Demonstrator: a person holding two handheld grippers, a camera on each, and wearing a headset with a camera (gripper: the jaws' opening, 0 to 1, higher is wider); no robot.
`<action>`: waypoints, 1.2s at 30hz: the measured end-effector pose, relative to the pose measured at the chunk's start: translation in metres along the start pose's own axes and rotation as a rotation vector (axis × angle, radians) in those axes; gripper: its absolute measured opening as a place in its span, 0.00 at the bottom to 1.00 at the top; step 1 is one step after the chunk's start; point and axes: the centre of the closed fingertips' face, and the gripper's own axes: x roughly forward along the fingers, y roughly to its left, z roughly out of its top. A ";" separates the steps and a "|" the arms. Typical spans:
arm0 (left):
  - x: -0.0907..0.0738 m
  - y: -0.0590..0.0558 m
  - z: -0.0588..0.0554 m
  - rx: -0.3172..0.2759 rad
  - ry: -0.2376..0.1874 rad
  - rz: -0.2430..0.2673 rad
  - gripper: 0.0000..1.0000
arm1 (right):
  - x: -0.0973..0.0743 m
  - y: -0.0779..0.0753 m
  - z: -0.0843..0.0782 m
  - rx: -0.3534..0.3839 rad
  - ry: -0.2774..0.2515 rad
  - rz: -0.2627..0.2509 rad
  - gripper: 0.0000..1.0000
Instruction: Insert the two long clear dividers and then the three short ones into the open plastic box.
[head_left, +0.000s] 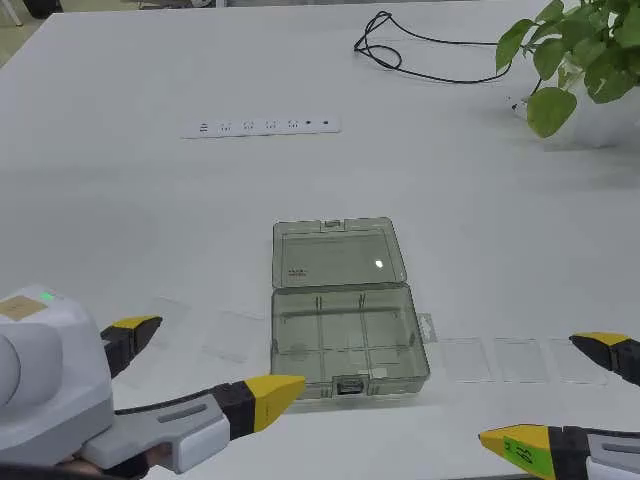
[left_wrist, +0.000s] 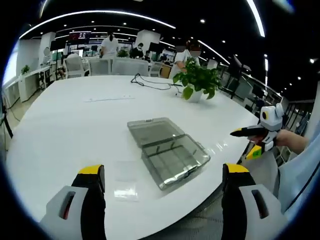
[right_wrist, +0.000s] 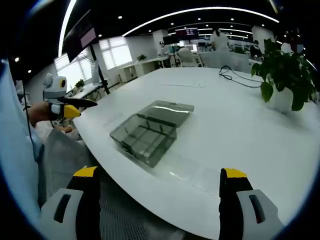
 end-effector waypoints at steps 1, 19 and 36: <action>0.000 0.000 0.000 -0.002 0.001 0.000 1.00 | 0.000 0.001 0.000 0.001 0.002 0.001 1.00; -0.001 0.000 0.002 0.001 -0.003 0.004 1.00 | 0.002 -0.001 0.002 -0.003 -0.003 0.008 1.00; 0.000 -0.003 0.005 0.011 -0.004 0.008 1.00 | 0.000 -0.007 0.007 -0.024 0.001 0.018 1.00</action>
